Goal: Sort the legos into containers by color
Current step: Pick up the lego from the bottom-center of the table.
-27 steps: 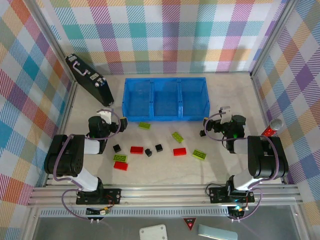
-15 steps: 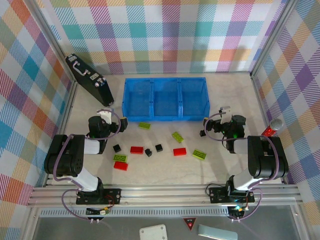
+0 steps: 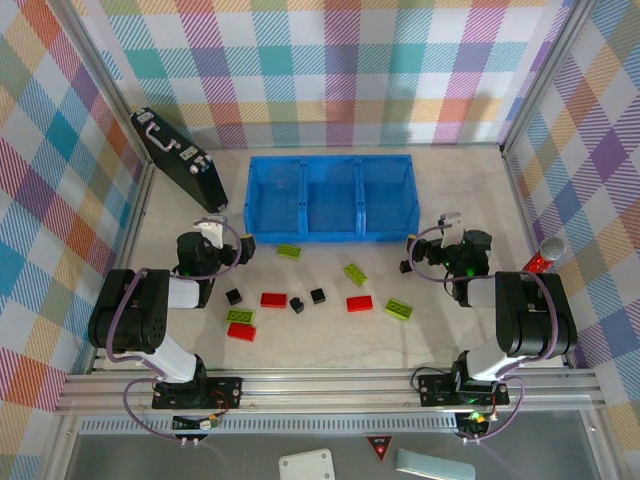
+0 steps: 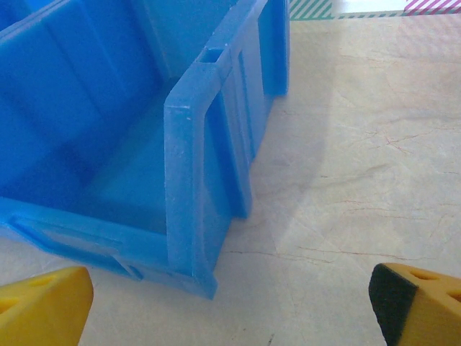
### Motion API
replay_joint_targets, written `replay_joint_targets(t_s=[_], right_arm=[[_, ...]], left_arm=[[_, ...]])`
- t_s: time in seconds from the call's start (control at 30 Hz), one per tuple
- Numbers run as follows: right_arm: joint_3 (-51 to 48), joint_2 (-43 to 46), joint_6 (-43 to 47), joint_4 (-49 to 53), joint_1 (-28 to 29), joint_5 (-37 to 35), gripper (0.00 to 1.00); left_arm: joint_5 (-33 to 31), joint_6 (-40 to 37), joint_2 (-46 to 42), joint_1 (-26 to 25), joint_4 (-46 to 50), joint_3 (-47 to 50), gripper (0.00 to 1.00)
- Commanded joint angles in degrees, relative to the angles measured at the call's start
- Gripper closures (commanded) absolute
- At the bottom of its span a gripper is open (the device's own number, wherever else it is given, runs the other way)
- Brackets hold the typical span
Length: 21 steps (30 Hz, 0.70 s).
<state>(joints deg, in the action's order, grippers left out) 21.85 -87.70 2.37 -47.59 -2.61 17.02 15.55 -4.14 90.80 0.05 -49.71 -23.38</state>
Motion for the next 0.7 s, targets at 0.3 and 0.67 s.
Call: replay_joint_targets(t_s=[0.3, 0.67], right_arm=[[0.6, -0.1, -0.1, -1.9, 0.0, 0.4, 0.01], [0.5, 0.9, -1.0, -1.3, 0.1, -1.8, 0.01]], left_arm=[[1.2, -0.7, -0.2, 0.4, -2.1, 0.7, 0.0], [0.6, -0.7, -1.1, 0.4, -1.1, 0.9, 0.0]])
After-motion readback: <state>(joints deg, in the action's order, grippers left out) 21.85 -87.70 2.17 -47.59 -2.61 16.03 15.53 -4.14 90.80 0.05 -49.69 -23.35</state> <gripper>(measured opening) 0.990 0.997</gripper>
